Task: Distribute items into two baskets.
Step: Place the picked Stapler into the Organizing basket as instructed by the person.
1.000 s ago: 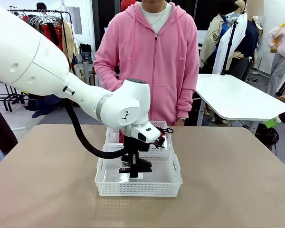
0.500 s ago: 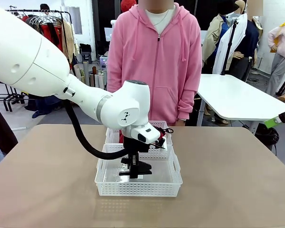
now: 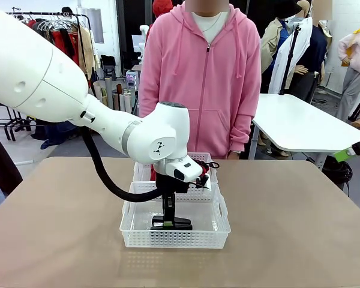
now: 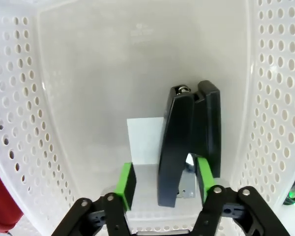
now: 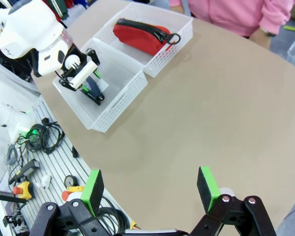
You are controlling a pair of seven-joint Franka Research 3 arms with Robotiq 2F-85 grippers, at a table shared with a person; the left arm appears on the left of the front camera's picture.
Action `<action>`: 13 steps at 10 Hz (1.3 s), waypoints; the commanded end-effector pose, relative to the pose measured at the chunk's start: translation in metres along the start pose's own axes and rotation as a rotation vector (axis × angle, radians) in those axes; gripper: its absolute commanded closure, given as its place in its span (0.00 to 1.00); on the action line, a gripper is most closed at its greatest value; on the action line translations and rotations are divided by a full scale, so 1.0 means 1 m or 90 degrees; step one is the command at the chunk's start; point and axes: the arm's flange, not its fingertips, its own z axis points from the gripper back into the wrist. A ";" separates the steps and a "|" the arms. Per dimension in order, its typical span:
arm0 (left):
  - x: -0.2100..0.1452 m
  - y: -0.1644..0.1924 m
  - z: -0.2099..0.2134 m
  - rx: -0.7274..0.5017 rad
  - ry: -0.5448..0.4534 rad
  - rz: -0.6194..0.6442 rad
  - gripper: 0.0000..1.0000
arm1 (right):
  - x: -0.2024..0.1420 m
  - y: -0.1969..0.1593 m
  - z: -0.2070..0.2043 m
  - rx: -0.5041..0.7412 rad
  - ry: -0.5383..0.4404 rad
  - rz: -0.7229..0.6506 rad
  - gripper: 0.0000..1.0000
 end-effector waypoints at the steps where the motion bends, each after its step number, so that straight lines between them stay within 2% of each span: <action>1: -0.005 -0.003 0.004 -0.007 -0.003 -0.008 0.00 | 0.002 0.000 0.000 0.007 -0.012 0.001 0.00; 8: -0.007 -0.001 0.009 -0.022 0.002 0.009 0.00 | 0.002 0.000 0.000 0.007 -0.012 0.001 0.00; 13: 0.001 -0.008 0.055 -0.014 -0.007 0.014 0.00 | 0.002 0.000 0.000 0.007 -0.012 0.001 0.00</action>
